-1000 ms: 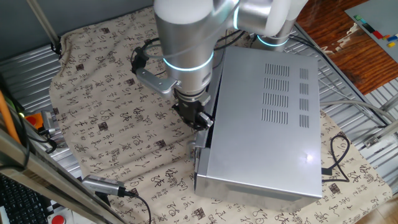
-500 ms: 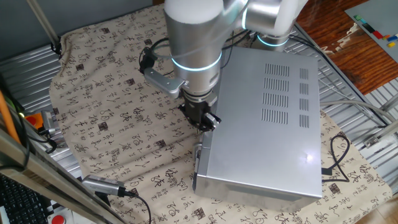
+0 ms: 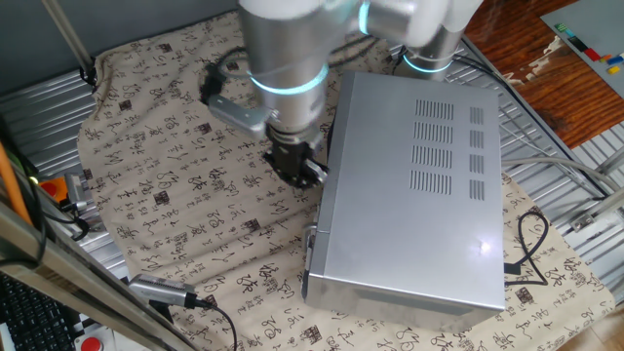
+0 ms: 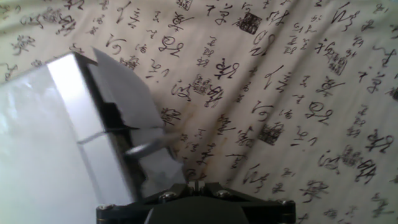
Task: Close the microwave door
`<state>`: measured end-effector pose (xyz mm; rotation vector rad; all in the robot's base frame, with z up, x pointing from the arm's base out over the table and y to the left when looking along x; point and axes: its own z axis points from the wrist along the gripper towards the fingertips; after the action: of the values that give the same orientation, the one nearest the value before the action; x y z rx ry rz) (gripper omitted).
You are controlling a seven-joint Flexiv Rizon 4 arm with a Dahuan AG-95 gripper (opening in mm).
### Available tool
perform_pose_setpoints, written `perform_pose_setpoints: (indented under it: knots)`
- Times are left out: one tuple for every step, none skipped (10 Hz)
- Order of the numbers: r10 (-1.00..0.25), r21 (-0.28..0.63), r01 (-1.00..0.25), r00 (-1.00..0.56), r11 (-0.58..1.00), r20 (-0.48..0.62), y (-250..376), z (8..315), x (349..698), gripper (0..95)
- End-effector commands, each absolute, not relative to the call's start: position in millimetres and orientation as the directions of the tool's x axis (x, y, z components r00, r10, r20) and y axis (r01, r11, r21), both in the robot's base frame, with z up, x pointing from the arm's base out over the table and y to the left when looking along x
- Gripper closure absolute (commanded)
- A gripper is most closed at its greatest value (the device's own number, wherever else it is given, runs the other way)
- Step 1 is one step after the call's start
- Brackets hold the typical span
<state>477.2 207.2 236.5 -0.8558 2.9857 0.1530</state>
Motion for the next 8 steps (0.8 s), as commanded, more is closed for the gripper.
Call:
perform_pose_setpoints:
  knots:
    - [-0.555,0.09,-0.555,-0.831,0.827,-0.031,204,236,479,95.0]
    - [-0.531,0.092,-0.531,-0.847,0.842,-0.024,204,236,479,95.0]
    - [-0.503,0.088,-0.503,-0.864,0.86,-0.024,204,236,479,95.0]
    - [-0.465,0.087,-0.467,-0.884,0.88,-0.041,204,236,479,95.0]
    - [-0.415,0.078,-0.416,-0.909,0.906,-0.035,215,234,471,95.0]
    - [-0.382,0.074,-0.385,-0.923,0.92,-0.046,226,230,462,95.0]
    - [-0.39,0.072,-0.393,-0.919,0.917,-0.058,226,227,460,95.0]
    - [-0.424,0.056,-0.426,-0.904,0.903,-0.053,202,219,467,95.0]
